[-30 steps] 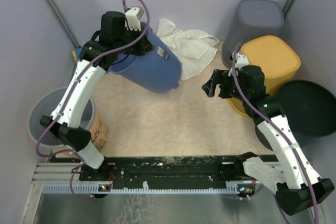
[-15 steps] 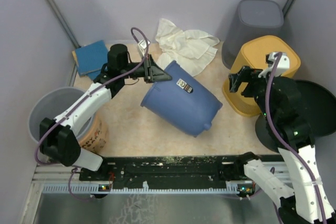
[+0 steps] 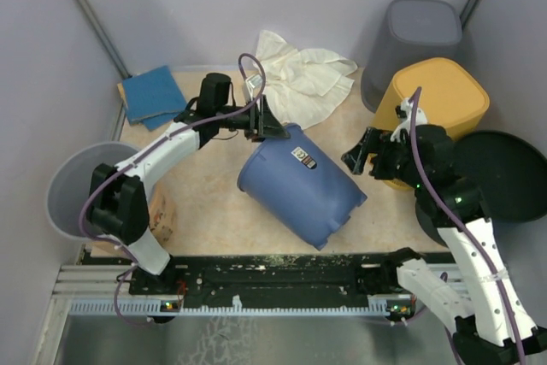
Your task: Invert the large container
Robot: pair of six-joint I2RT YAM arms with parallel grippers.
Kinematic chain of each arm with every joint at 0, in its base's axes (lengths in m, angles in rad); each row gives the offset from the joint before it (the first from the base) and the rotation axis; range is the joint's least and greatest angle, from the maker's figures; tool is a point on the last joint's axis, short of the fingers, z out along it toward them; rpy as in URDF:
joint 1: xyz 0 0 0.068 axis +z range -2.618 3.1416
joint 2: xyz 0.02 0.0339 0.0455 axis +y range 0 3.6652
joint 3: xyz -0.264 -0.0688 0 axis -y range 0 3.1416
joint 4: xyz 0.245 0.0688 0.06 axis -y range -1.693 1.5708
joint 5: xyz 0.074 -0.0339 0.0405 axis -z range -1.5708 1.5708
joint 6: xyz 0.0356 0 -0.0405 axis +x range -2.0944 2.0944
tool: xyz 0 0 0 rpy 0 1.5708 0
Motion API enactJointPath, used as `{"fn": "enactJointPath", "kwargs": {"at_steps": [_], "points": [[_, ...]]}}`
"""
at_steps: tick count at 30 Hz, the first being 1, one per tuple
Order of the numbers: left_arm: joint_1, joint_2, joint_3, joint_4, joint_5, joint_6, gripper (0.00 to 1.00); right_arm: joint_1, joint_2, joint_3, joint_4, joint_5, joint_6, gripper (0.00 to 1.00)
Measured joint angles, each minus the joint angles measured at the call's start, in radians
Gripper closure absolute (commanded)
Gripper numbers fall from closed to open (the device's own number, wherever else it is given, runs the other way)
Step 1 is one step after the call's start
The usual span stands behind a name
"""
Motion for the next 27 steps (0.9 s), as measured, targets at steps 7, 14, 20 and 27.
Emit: {"fn": "enactJointPath", "kwargs": {"at_steps": [7,14,20,27], "points": [[-0.009,-0.017,0.151,-0.261,-0.153,0.259,0.27,0.0,-0.104,-0.151,-0.079,-0.075,0.233,0.14],[-0.01,-0.037,0.18,-0.422,-0.286,0.45,0.32,0.0,-0.22,-0.253,-0.116,-0.106,0.384,0.13],[-0.01,-0.071,0.168,-0.459,-0.294,0.533,0.55,0.0,-0.267,-0.323,-0.116,-0.161,0.41,0.13],[-0.015,-0.101,0.14,-0.434,-0.287,0.549,0.94,0.0,-0.343,-0.36,-0.136,-0.255,0.367,0.13]]}}
